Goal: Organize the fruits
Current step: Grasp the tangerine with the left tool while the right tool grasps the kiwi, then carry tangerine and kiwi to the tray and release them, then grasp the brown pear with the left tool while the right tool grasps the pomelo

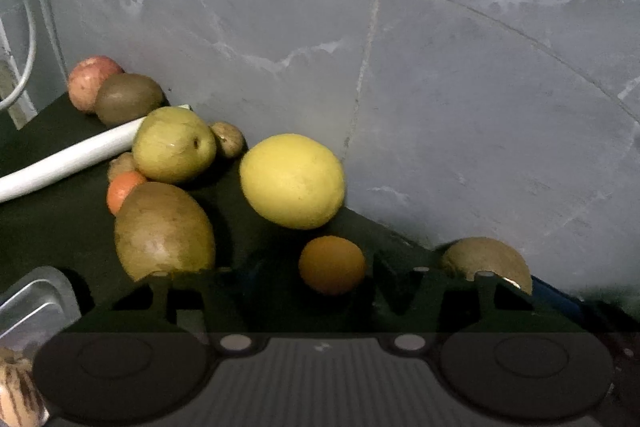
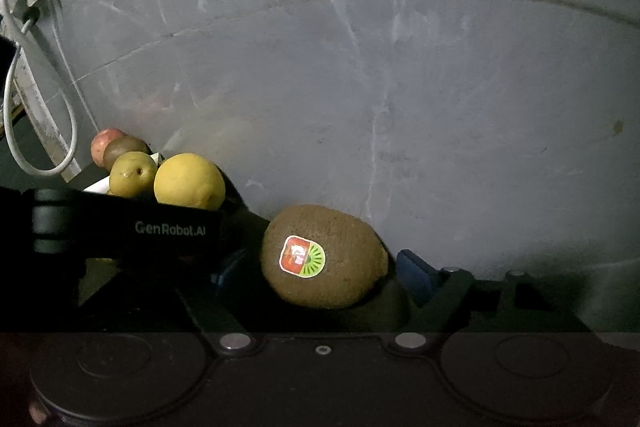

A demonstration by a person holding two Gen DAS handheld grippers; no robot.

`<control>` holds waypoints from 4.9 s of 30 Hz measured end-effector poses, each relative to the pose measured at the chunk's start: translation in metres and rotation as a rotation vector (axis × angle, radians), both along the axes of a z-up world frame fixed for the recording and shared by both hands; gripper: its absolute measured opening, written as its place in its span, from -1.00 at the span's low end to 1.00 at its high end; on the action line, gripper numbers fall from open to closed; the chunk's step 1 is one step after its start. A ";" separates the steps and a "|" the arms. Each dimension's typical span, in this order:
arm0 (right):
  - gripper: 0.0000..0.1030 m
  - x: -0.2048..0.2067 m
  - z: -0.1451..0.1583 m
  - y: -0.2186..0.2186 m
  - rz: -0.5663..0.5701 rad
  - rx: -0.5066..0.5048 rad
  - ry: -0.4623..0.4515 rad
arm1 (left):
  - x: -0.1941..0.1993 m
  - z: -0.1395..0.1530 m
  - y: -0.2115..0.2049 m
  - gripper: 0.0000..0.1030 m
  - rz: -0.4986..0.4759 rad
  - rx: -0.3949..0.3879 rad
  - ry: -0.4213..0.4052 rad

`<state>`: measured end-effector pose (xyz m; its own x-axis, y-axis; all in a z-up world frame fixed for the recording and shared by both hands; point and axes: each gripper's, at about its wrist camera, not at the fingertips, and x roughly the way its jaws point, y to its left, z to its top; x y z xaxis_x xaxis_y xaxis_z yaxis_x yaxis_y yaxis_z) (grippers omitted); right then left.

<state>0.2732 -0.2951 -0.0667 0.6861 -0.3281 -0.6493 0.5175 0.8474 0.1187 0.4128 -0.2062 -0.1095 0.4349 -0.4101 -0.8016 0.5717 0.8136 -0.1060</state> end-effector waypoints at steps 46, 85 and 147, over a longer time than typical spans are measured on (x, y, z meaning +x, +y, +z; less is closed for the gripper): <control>0.33 -0.006 0.028 0.156 0.575 -0.045 -0.094 | -0.078 0.052 0.248 -0.26 0.682 -0.152 -0.049; 0.56 0.003 -0.003 0.209 0.768 -0.149 -0.002 | -0.091 0.020 0.292 0.14 0.738 -0.254 0.007; 0.78 0.104 0.034 0.019 0.025 0.229 -0.016 | 0.003 0.019 0.074 0.81 -0.094 0.150 -0.225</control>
<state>0.3769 -0.2757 -0.0323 0.7032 -0.1561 -0.6937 0.4930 0.8100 0.3175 0.4153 -0.1327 -0.0906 0.5746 -0.3409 -0.7441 0.6409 0.7528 0.1500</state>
